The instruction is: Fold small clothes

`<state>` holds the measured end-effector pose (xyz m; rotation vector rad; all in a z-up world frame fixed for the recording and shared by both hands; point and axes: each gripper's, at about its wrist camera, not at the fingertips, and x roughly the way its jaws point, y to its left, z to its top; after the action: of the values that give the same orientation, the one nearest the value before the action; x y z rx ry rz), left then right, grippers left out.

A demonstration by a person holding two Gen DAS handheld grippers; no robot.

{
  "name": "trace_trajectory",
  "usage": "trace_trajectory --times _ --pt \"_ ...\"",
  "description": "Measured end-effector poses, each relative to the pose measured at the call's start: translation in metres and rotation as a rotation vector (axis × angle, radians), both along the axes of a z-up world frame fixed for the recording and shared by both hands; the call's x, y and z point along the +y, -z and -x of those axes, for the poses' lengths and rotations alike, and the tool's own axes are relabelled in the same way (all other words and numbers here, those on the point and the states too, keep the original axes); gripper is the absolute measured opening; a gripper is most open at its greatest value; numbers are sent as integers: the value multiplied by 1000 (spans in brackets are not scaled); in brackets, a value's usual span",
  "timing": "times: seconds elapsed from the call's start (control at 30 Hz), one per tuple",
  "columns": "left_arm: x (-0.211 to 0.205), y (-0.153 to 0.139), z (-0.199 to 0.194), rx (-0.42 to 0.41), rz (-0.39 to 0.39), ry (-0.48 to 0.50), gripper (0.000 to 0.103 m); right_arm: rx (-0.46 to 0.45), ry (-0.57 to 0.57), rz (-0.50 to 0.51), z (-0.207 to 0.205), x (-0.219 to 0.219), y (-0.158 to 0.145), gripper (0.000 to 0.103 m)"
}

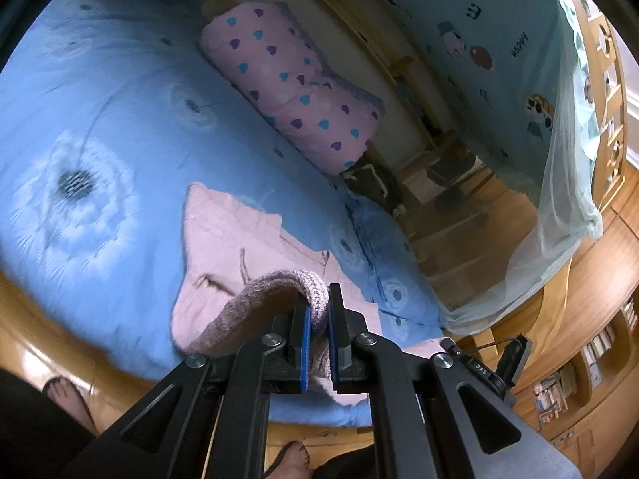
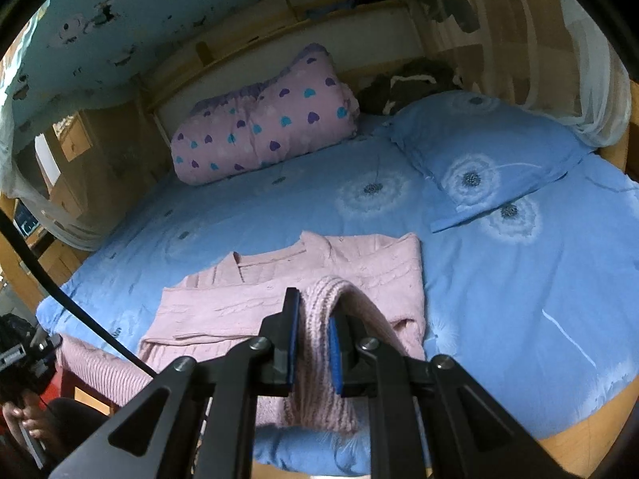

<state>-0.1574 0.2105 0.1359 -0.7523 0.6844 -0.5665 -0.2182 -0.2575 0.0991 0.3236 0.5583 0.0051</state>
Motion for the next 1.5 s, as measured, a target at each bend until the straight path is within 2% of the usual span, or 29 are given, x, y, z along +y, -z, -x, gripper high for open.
trace_trajectory --times 0.1,0.27,0.5,0.67,0.77,0.87,1.03,1.13,1.23,1.4,1.5 --pt "-12 -1 -15 12 -11 17 0 30 -4 4 -14 -2 1 13" --pt "-38 -7 -44 55 -79 76 0 72 -15 42 -38 -5 -4 13" --pt "-77 -17 -88 32 -153 111 0 123 -8 50 -73 -16 -1 13" --pt "-88 -1 -119 84 -130 131 0 189 37 11 -91 -32 12 13" --pt "-88 5 -135 102 -153 121 0 198 46 7 -99 -39 15 13" --pt "-81 13 -150 138 -127 94 0 205 66 -15 -113 -48 20 13" --pt "-71 29 -167 166 -108 56 0 223 94 -110 -140 -67 36 13" --pt "-61 38 -181 210 -65 46 0 222 110 -124 -153 -74 45 13" --pt "-59 37 -194 221 -84 42 0 246 114 -169 -167 -80 53 13" --pt "-52 25 -208 170 -106 34 0 193 98 -193 -183 -89 43 13" --pt "-39 28 -218 183 -96 1 0 140 68 -189 -193 -90 34 13"
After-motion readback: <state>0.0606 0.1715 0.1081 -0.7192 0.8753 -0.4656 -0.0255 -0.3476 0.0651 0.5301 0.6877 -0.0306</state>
